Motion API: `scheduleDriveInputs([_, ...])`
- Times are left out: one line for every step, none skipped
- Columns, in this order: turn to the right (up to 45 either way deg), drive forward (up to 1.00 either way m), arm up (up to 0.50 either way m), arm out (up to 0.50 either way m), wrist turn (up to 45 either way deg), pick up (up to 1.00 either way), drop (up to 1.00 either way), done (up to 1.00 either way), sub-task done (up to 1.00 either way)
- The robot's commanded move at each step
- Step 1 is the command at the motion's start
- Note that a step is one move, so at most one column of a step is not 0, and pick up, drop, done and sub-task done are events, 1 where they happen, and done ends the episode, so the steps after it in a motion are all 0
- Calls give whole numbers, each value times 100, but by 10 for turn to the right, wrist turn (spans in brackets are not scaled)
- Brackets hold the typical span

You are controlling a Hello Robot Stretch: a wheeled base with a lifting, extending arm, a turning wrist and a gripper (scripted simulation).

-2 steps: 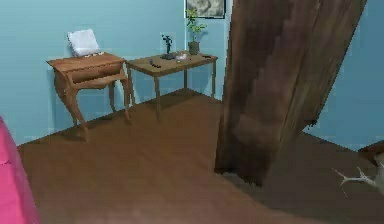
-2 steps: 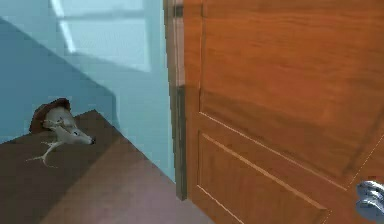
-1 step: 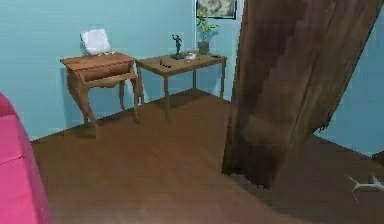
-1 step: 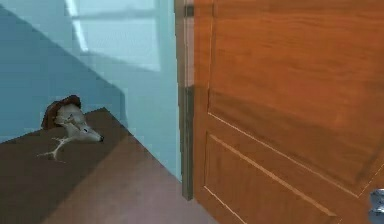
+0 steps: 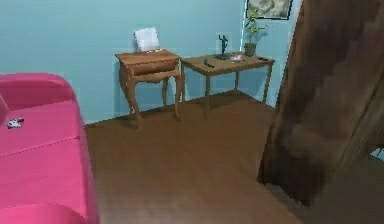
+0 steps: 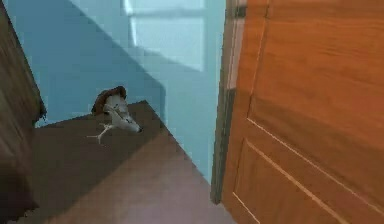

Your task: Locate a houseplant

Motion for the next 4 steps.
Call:
scheduleDriveInputs([0, 100, 0, 0, 0, 0, 0, 0, 0])
scheduleDriveInputs([0, 20, 0, 0, 0, 0, 0, 0, 0])
scheduleDriveInputs([450, 0, 0, 0, 0, 0, 0, 0, 0])
scheduleDriveInputs([0, 25, 0, 0, 0, 0, 0, 0, 0])
